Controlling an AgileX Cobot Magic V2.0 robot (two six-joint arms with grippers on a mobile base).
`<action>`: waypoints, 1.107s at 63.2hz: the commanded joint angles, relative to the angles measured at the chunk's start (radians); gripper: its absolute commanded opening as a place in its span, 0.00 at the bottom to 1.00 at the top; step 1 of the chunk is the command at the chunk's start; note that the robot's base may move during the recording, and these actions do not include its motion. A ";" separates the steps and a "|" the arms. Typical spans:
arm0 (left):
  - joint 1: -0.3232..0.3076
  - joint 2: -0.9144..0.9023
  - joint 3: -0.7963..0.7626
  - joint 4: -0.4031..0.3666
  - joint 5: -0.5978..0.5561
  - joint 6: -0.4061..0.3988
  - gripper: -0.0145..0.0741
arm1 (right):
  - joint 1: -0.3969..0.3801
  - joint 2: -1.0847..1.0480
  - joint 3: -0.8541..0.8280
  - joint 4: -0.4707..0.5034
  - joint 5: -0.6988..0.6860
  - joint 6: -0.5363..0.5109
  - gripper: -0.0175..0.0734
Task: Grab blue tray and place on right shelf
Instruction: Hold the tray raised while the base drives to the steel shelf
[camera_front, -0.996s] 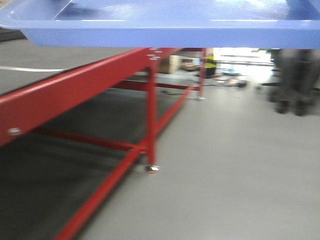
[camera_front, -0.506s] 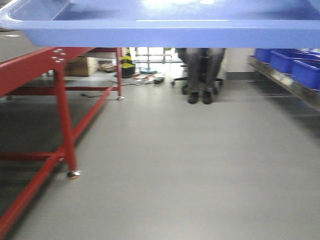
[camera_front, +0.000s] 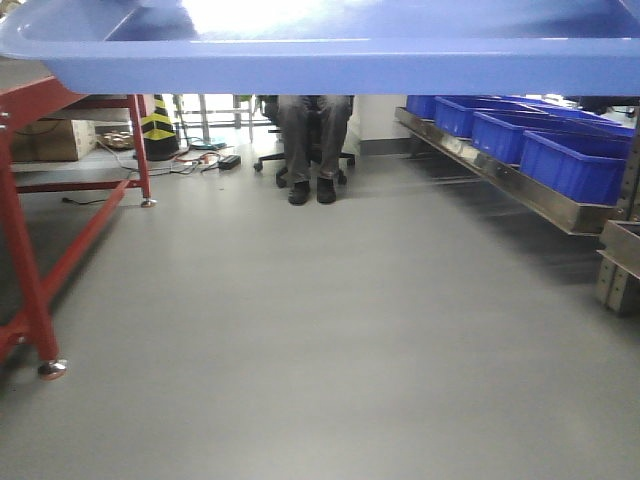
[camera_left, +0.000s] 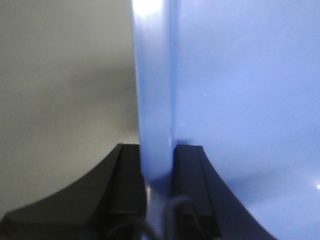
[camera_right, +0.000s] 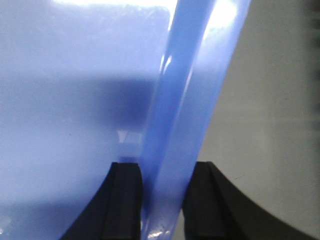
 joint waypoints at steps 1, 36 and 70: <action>-0.016 -0.044 -0.032 -0.054 0.080 0.028 0.11 | 0.004 -0.032 -0.039 0.007 -0.010 -0.031 0.22; -0.016 -0.044 -0.032 -0.130 0.080 0.028 0.11 | 0.004 -0.032 -0.039 0.007 -0.010 -0.031 0.22; -0.016 -0.044 -0.032 -0.143 0.080 0.028 0.11 | 0.004 -0.032 -0.039 0.007 -0.010 -0.031 0.22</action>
